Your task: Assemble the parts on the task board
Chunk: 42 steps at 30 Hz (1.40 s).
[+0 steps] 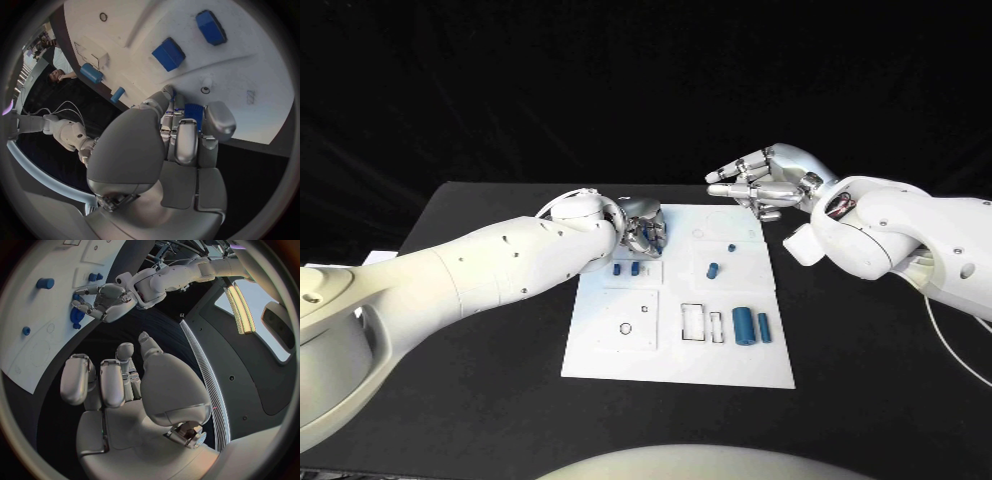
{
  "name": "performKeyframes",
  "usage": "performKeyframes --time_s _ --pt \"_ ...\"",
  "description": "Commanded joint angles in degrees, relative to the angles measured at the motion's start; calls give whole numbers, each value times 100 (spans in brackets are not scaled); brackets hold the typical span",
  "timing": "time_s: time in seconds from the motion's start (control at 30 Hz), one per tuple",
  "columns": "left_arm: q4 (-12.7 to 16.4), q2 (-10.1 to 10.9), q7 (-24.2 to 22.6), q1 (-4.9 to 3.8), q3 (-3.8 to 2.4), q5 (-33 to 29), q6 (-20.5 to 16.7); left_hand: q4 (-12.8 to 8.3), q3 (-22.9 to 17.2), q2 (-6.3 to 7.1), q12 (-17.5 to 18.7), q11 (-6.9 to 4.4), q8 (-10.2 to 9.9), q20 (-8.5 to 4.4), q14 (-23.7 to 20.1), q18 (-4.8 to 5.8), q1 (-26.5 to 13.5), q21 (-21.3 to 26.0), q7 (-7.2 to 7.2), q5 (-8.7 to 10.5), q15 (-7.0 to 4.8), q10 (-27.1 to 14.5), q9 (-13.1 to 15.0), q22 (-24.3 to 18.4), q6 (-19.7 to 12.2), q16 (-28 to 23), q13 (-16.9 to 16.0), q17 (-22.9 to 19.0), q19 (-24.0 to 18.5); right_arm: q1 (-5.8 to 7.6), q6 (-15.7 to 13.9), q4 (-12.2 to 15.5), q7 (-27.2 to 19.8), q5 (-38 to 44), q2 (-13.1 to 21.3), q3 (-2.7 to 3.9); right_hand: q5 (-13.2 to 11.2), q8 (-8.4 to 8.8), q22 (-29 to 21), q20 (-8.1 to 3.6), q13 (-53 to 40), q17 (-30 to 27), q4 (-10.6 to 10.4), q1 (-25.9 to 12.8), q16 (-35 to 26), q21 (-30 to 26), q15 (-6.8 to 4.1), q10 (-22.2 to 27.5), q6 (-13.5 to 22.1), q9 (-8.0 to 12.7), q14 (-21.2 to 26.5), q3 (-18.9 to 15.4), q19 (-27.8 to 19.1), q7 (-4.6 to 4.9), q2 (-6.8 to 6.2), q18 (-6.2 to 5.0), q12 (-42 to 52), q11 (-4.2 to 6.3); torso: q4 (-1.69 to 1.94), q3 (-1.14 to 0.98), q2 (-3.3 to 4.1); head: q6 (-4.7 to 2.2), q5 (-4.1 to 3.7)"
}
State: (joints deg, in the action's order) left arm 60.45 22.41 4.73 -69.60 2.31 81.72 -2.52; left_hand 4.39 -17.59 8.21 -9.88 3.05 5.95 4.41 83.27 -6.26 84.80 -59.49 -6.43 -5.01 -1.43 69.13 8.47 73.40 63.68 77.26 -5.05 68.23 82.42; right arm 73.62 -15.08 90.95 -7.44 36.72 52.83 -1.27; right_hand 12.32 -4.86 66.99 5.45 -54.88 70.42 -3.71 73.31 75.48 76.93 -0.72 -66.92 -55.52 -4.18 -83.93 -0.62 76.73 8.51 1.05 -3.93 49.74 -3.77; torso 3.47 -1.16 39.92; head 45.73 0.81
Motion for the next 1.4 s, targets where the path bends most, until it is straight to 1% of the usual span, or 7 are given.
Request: performKeyframes --time_s 0.03,0.33,0.5,0.8,0.97,1.2,1.4 --pt "-51 -35 9 43 16 79 165 -10 -50 -66 34 -4 -37 4 54 78 14 -79 -2 41 6 69 -7 55 51 49 7 16 53 -4 94 8 -55 42 -7 0 28 11 -5 3 9 -3 -1 -3 -25 -21 0 36 13 6 -147 -28 -53 14 51 -116 -21 14 -3 2 4 12 -3" --pt "-100 -47 -20 61 19 84 205 -123 -241 -117 20 -48 -2 -16 74 93 67 -243 18 61 -23 240 0 192 212 95 -12 23 65 -4 98 8 -55 43 -6 0 28 11 -5 3 9 -3 -1 -3 -25 -21 0 36 13 6 -147 -28 -53 14 51 -116 -21 14 8 2 -4 27 -7" --pt "-21 8 -196 63 6 -83 -75 -184 -350 -118 33 -72 13 -35 82 102 40 -319 35 59 -46 326 3 261 302 112 -28 20 66 -3 100 6 -55 44 -7 0 29 9 -5 3 8 -7 -3 -2 -29 -21 0 36 10 5 -146 -30 -53 14 55 -116 -19 14 8 7 -1 21 -2" --pt "353 273 -327 44 -129 -612 -452 -203 -408 -98 51 -85 26 -46 95 107 -40 -363 48 52 -58 390 6 304 377 124 -39 14 70 -3 104 -6 -48 47 -3 0 32 7 -6 3 8 -6 -12 -7 -30 -23 1 35 7 4 -145 -32 -54 15 66 -116 -16 13 9 -3 -11 15 -27" --pt "554 449 -278 -2 -209 -851 -469 -211 -424 -93 57 -91 28 -49 95 105 -56 -361 52 46 -60 406 6 308 395 124 -41 7 67 -3 102 -12 -47 54 -1 0 32 7 -6 3 8 -6 -12 -7 -30 -23 1 35 7 4 -145 -32 -54 15 66 -116 -16 13 14 5 -8 9 -29" --pt "766 761 -154 -72 -232 -1008 -302 -214 -432 -78 64 -93 27 -52 96 107 -86 -372 55 45 -63 421 5 320 408 123 -43 1 67 -4 109 -25 -44 59 -2 0 36 6 -6 4 6 -8 -18 -10 -32 -23 2 35 5 4 -144 -34 -53 15 72 -116 -12 13 13 -3 -8 -10 8" --pt "811 956 -90 -72 -224 -1029 -149 -218 -437 -60 71 -96 26 -54 95 110 -113 -389 59 45 -65 435 4 333 418 121 -46 -8 69 -8 114 -30 -43 100 0 -1 36 6 -6 4 6 -8 -18 -10 -32 -23 2 35 5 4 -144 -34 -53 15 72 -116 -12 13 42 18 -15 -5 -19"
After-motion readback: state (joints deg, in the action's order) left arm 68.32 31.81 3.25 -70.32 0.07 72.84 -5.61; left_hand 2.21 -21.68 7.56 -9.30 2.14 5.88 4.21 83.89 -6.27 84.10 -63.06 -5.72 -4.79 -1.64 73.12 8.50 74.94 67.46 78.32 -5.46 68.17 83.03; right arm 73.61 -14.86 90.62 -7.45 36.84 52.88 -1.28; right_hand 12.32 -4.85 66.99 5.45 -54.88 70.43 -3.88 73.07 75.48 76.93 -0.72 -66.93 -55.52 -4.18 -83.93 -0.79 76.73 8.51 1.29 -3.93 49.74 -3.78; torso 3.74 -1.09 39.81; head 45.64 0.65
